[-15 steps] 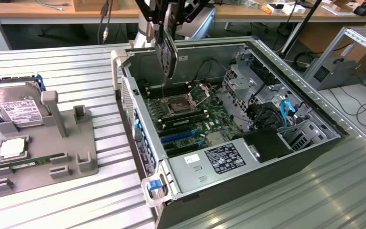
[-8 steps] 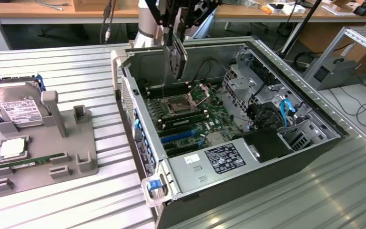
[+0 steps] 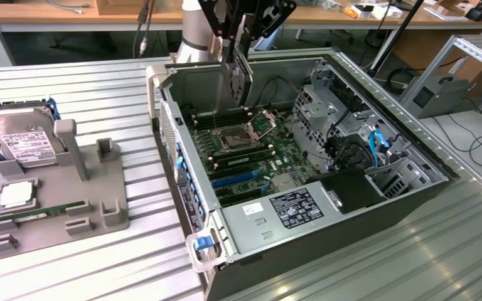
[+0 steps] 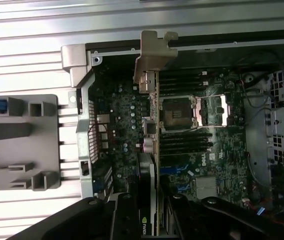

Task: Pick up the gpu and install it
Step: 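Pick up the gpu and move the gpu toward the slot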

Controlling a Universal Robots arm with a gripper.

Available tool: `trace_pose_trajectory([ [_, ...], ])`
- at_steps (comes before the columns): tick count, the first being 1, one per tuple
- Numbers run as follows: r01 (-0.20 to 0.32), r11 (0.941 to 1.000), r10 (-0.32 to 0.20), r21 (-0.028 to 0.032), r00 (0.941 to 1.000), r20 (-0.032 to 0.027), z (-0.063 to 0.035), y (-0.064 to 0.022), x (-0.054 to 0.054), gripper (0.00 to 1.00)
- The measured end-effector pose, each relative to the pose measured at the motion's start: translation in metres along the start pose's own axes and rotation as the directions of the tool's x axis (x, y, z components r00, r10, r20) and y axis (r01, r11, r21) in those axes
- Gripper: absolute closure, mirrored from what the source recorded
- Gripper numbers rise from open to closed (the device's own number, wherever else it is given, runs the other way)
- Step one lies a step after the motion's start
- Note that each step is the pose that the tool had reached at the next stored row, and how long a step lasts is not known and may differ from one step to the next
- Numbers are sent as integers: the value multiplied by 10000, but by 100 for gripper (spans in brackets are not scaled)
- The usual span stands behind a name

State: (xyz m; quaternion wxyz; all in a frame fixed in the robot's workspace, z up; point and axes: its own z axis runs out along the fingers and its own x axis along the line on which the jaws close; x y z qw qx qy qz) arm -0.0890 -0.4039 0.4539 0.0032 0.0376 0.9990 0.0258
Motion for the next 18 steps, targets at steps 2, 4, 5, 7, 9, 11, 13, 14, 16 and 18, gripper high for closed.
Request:
trace_pose_trajectory([
  [2,0,10000,0,1,10000,-2,9,1,-24,73],
  [4,1,10000,-1,1,10000,-4,17,3,-45,73],
  [5,0,10000,0,1,10000,-5,23,3,-56,73],
  [7,0,10000,0,1,10000,-6,35,4,-79,73],
  [9,0,10000,0,1,10000,-7,46,5,-94,73],
  [11,0,10000,0,1,10000,-8,57,5,-107,73],
  [13,0,10000,0,2,10000,-9,74,5,-120,73],
  [14,0,10000,0,1,10000,-9,80,5,-124,73],
  [16,0,10000,0,2,10000,-10,92,5,-133,73],
  [18,0,10000,0,2,10000,-11,106,5,-143,73],
])
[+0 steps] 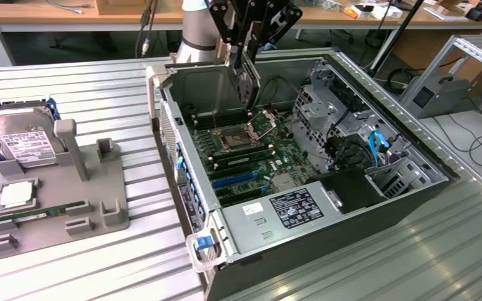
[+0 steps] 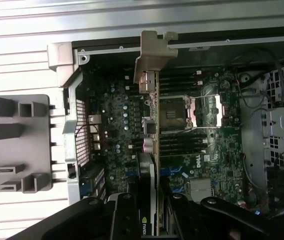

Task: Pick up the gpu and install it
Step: 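Pick up the gpu and move the gpu toward the slot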

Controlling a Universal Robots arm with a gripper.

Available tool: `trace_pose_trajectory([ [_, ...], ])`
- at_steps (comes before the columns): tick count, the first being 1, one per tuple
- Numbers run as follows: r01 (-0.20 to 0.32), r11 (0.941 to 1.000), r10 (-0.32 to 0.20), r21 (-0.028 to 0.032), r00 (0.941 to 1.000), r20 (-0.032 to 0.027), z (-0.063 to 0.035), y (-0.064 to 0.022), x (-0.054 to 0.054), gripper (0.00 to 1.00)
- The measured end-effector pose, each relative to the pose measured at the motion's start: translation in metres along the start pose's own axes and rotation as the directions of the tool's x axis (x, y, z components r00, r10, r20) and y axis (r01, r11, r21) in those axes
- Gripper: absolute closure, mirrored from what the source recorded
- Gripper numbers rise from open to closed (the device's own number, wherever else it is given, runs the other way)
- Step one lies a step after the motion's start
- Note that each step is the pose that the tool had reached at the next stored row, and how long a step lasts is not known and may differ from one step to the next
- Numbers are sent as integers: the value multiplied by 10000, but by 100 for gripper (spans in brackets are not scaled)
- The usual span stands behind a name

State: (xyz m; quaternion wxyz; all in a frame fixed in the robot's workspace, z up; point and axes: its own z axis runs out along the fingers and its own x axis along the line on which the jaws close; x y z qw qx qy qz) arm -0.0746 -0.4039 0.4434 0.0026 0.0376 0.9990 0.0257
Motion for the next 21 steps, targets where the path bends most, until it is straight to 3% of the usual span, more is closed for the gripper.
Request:
trace_pose_trajectory([
  [21,0,10000,0,0,10000,-3,177,-8,-18,73],
])
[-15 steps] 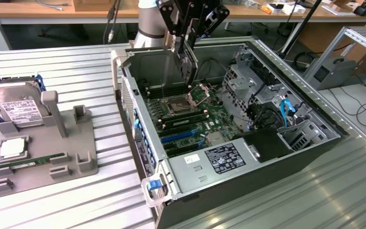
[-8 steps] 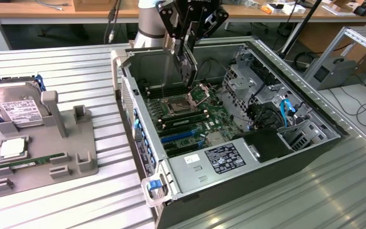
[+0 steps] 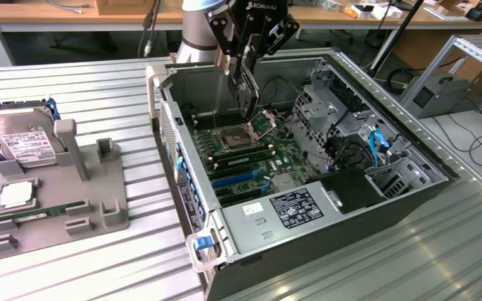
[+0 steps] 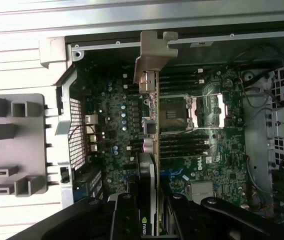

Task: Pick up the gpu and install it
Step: 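Pick up the gpu and move the gpu toward the slot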

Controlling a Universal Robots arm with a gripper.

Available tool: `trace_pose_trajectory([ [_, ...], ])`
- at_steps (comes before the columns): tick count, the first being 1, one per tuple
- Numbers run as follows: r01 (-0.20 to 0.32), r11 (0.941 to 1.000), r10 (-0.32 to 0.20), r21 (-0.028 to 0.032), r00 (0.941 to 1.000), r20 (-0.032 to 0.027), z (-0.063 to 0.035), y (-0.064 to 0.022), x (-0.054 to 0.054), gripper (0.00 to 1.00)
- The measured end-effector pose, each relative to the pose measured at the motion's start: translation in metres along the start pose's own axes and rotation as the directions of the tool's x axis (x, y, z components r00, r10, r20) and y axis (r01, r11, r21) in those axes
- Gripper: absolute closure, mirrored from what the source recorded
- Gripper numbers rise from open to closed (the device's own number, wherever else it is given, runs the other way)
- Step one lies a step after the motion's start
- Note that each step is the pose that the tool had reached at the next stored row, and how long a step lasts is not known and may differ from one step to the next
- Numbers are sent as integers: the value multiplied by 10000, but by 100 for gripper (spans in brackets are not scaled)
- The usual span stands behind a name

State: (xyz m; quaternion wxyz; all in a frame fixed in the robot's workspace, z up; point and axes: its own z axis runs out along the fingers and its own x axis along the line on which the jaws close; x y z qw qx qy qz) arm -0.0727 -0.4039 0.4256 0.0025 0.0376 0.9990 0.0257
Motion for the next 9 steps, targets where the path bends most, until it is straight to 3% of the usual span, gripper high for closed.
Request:
trace_pose_trajectory([
  [9,1,10000,-1,3,10000,-20,158,-8,-9,73],
])
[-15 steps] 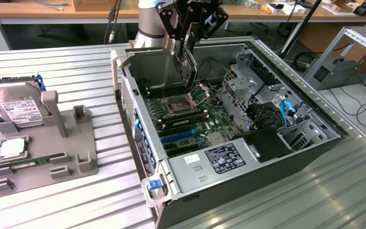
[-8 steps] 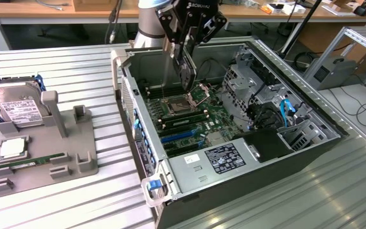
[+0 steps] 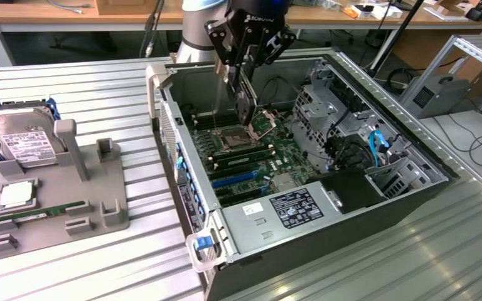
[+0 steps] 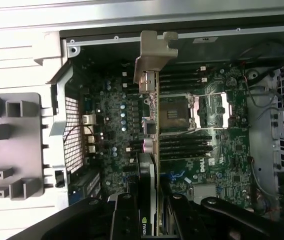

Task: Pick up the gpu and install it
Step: 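Pick up the gpu and move the gpu toward the slot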

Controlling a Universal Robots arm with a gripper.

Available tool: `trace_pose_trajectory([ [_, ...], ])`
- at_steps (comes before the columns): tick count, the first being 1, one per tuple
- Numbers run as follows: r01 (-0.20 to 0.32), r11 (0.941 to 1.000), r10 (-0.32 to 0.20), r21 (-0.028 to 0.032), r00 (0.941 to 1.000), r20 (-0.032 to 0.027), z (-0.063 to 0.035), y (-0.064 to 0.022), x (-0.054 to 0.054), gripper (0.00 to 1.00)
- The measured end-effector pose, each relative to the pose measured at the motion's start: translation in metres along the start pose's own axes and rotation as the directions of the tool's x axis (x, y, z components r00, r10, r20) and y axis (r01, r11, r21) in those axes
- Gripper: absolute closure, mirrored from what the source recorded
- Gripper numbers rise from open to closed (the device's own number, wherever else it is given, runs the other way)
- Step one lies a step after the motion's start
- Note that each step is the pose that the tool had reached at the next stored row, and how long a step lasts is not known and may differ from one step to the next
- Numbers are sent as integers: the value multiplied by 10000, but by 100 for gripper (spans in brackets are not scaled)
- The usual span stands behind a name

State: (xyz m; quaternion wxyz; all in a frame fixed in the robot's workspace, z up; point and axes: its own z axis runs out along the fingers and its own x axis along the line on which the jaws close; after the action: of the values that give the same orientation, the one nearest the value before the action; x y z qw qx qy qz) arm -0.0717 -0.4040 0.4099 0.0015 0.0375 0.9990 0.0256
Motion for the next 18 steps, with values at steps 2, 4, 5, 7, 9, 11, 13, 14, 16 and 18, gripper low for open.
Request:
trace_pose_trajectory([
  [2,0,10000,0,-1,10000,-5,37,0,-26,73],
  [4,1,10000,-1,-1,10000,-11,68,1,-59,73],
  [5,0,10000,0,0,10000,-16,83,2,-83,73],
  [7,3,10000,-3,10,10000,-50,134,7,-188,73],
  [9,3,10000,-3,18,10000,-75,173,11,-270,73],
  [11,5,10000,-5,29,10000,-91,205,14,-328,73],
  [13,5,10000,-5,37,9999,-106,233,17,-390,73],
  [14,8,10000,-8,42,9999,-113,245,19,-419,73],
  [16,14,10000,-13,58,9999,-135,289,26,-537,73],
  [18,20,10000,-19,65,9999,-139,305,29,-592,73],
])
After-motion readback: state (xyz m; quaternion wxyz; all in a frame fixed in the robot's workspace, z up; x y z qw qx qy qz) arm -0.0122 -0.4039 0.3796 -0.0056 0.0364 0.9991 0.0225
